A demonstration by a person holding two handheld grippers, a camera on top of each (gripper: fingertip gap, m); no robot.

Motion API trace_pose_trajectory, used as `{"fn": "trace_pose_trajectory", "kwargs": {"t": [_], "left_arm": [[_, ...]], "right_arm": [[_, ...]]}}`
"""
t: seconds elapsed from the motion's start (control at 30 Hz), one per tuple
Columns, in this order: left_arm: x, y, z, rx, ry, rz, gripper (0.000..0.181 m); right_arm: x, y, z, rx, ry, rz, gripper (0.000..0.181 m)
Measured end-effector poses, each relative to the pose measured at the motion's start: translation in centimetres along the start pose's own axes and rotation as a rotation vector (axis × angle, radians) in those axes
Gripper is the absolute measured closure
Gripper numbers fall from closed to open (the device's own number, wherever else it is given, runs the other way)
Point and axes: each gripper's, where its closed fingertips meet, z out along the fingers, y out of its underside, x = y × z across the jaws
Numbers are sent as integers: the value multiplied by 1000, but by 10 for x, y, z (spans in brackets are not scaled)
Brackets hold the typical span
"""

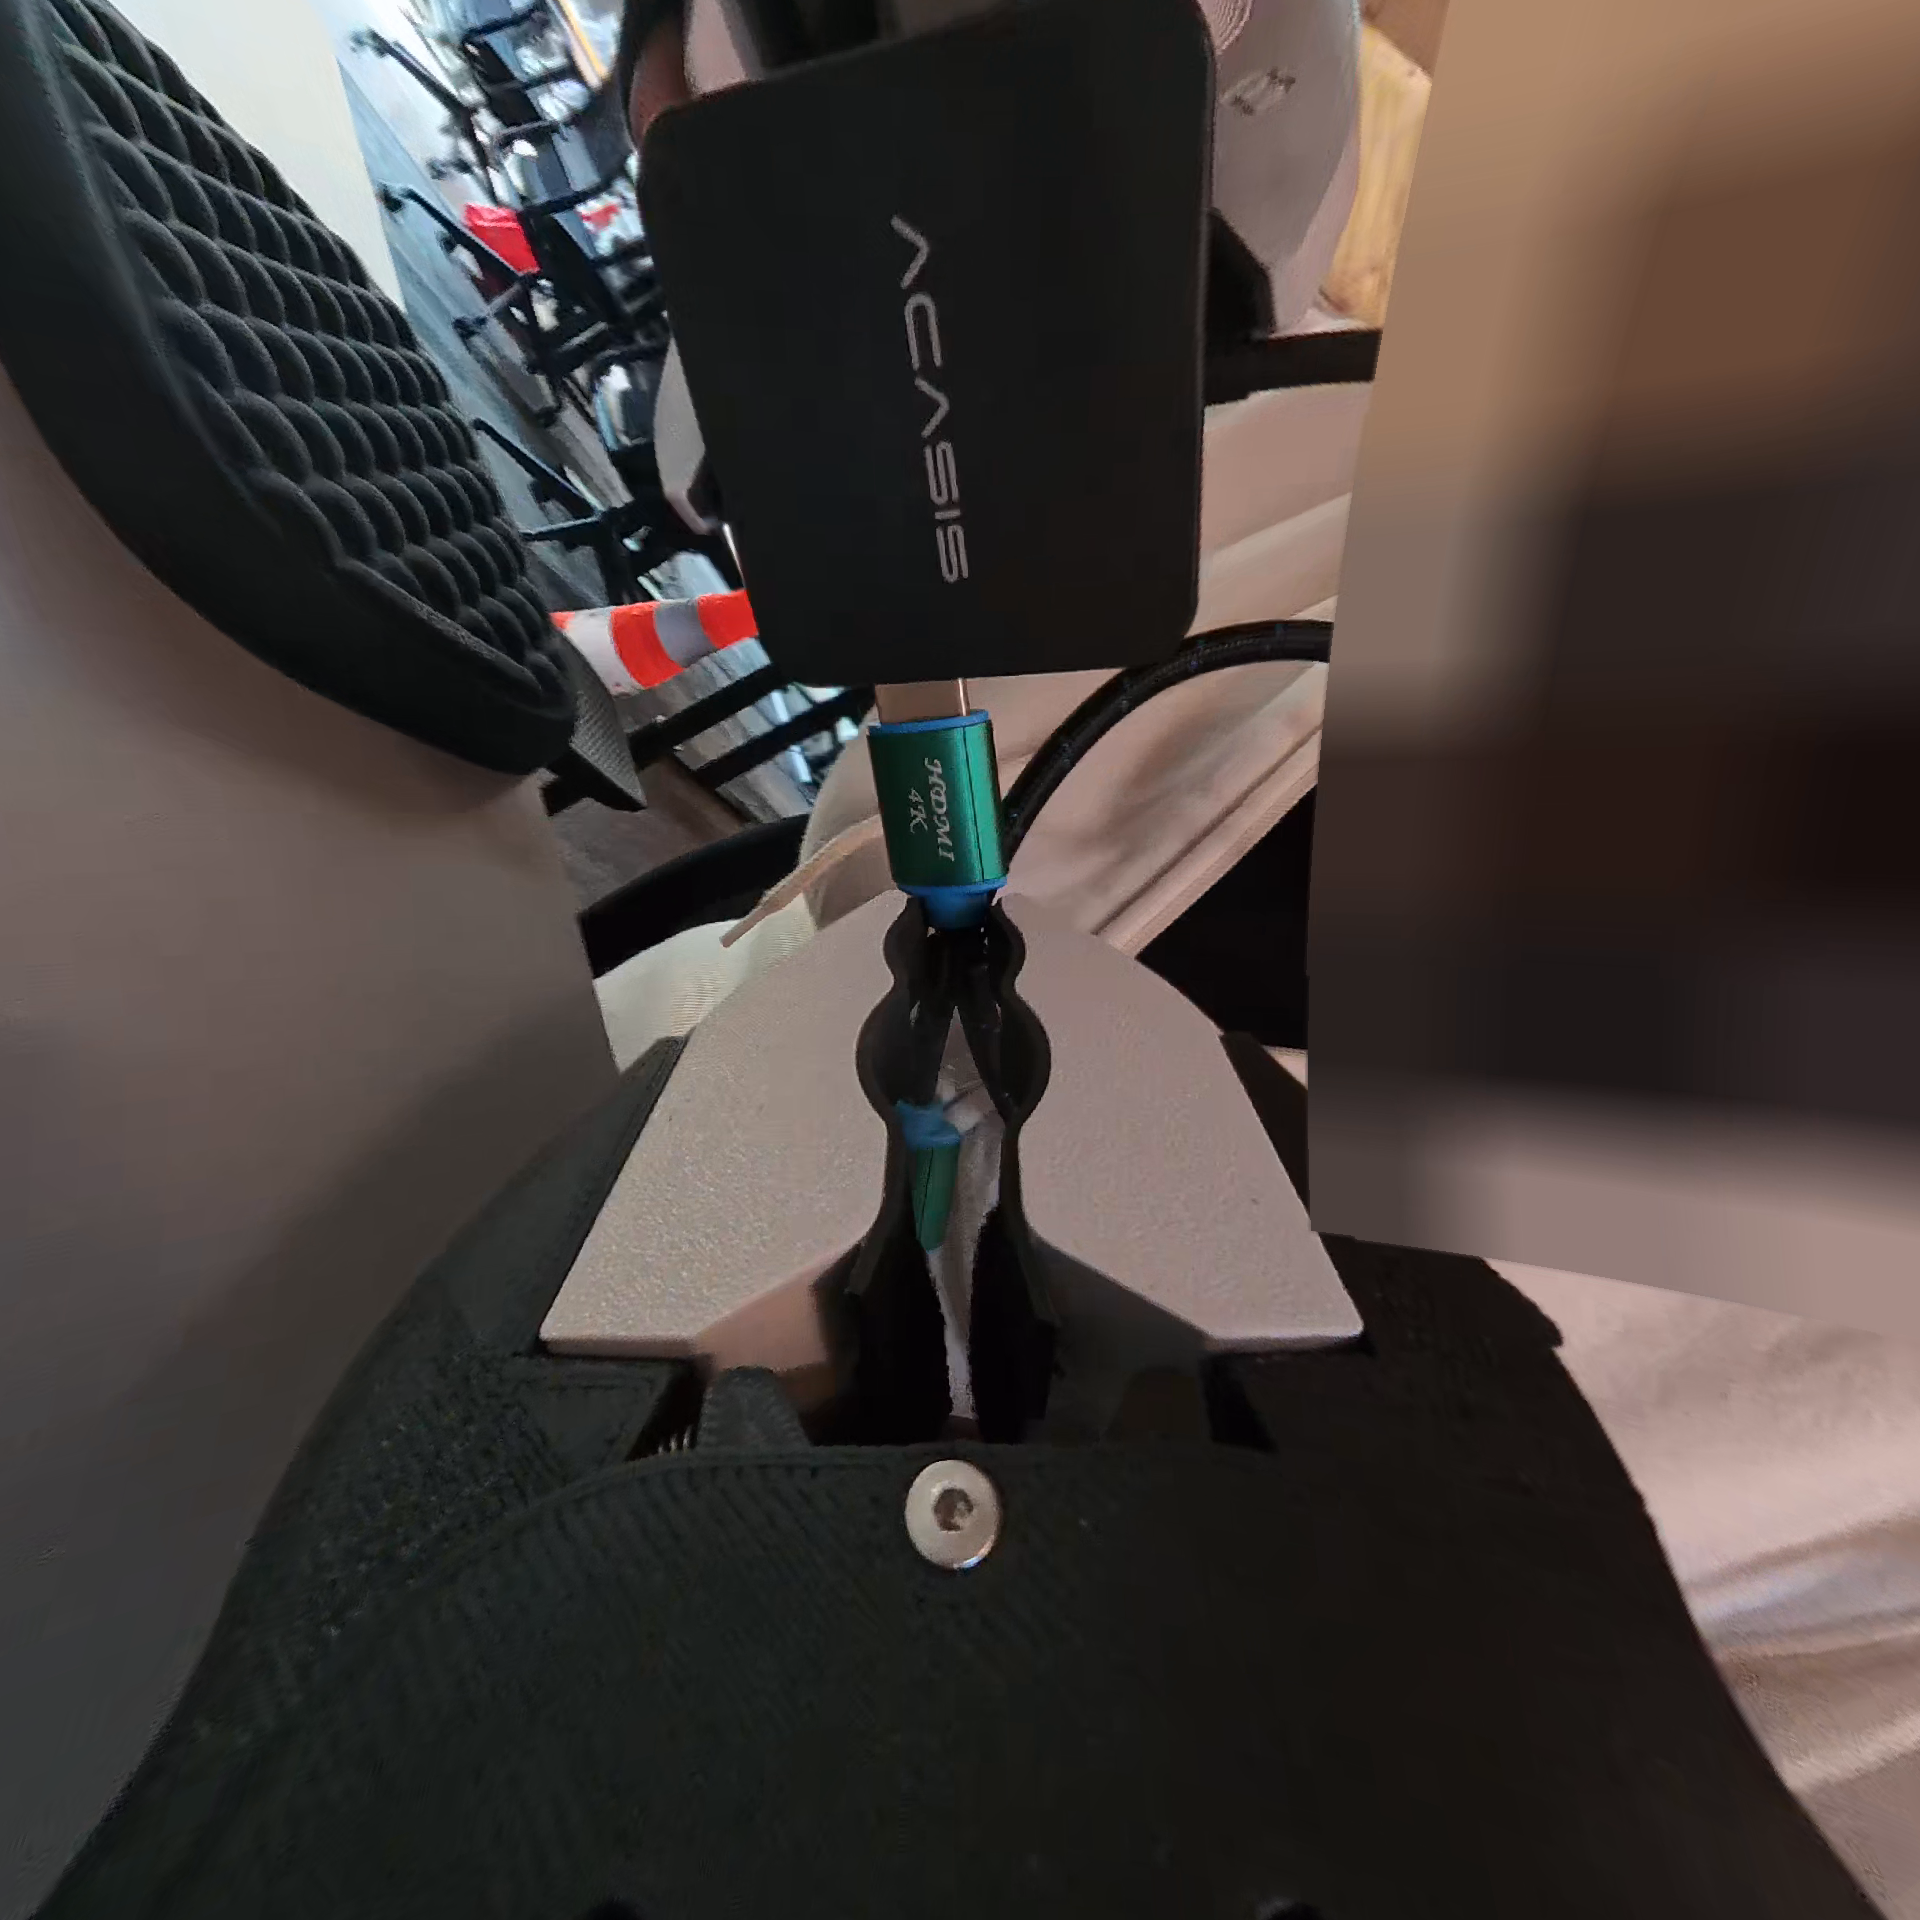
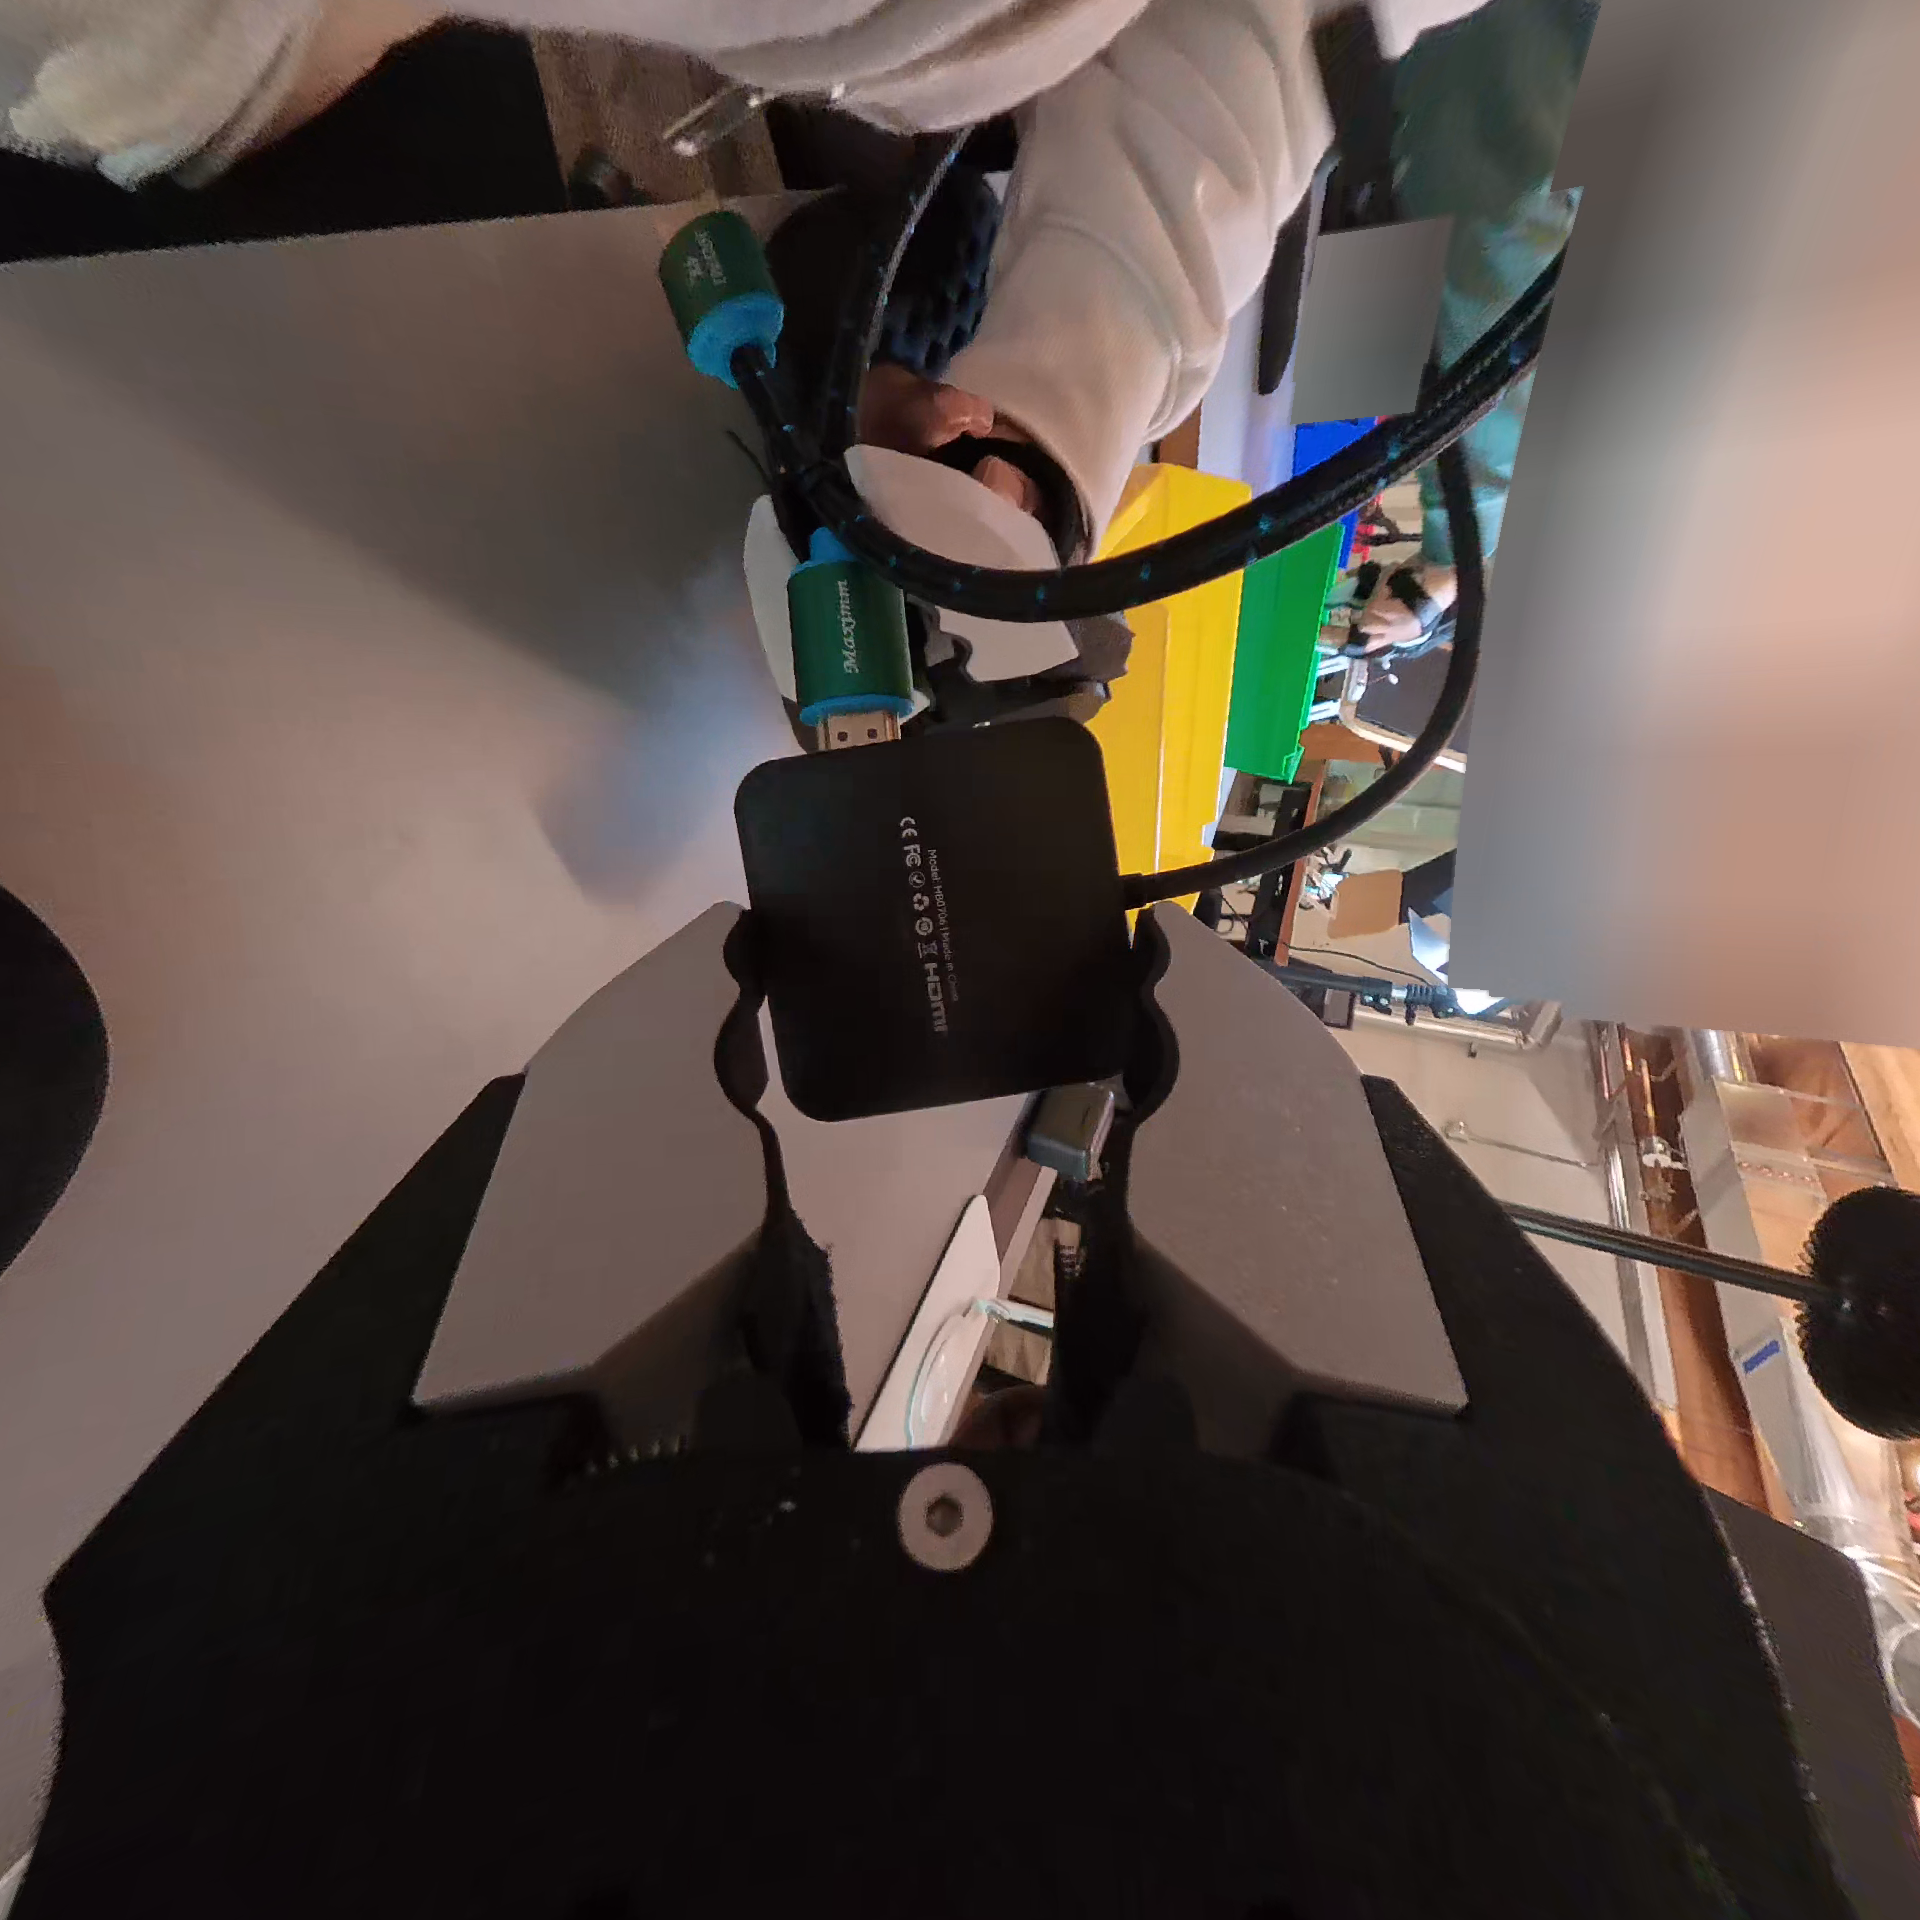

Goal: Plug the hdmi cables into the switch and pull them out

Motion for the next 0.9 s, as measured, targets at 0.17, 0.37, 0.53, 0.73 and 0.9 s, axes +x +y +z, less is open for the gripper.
{"fn": "trace_pose_trajectory", "kwargs": {"t": [0.17, 0.37, 0.53, 0.73, 0.9], "left_arm": [[-9, -6, -5, 30, -79, 10, 171], [-19, -13, -11, 92, -140, -26, 171], [-20, -12, -15, 91, -169, -9, 172], [9, -10, -15, 29, -5, 35, 160], [10, -31, -42, 158, -128, 65, 118]], "right_arm": [[-5, 6, 0, -58, -5, -9, 113], [-10, 18, 4, -142, -31, -29, 113], [-12, 19, 6, -154, -36, 21, 113], [-4, 17, 8, -92, -20, 327, 113], [-11, 32, 6, -130, 29, 623, 113]]}}
